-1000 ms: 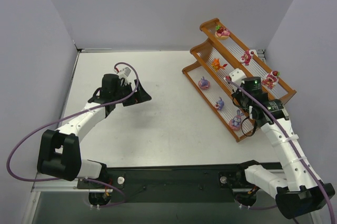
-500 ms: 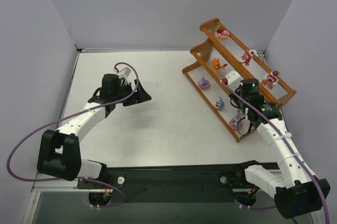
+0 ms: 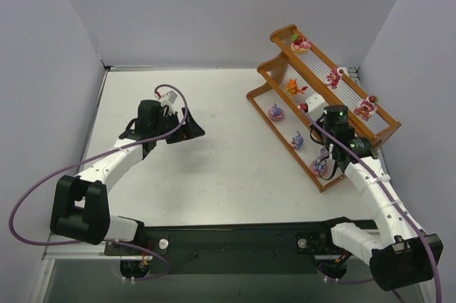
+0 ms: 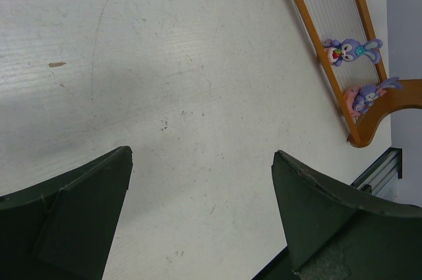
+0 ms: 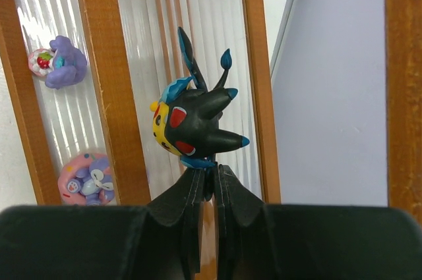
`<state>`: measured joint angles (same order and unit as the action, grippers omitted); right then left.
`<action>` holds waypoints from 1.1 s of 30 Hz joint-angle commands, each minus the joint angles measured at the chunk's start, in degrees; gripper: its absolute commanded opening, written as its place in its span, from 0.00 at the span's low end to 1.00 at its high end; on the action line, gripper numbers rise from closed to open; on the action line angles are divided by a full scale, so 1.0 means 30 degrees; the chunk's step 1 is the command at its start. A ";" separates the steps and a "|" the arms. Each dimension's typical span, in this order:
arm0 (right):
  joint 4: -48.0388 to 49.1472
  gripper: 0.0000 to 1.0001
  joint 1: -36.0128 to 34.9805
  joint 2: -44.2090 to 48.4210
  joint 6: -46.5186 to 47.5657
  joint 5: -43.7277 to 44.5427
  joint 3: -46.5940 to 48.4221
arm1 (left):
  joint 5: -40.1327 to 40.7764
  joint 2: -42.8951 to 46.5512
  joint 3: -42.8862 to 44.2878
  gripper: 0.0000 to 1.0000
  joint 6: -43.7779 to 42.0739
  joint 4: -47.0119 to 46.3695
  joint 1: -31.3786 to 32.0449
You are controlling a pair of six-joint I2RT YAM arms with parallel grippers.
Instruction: Place and organize the plastic toys onto the shelf
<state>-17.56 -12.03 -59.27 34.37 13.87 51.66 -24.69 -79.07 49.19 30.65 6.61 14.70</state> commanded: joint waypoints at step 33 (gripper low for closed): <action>-0.0678 0.40 0.0027 0.0477 -0.2198 0.1062 0.0649 | -0.0032 0.0194 0.0068 0.97 -0.0199 -0.0446 0.0081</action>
<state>-17.43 -12.03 -59.61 29.82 17.06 50.30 -24.67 -79.07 49.19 30.65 6.61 14.70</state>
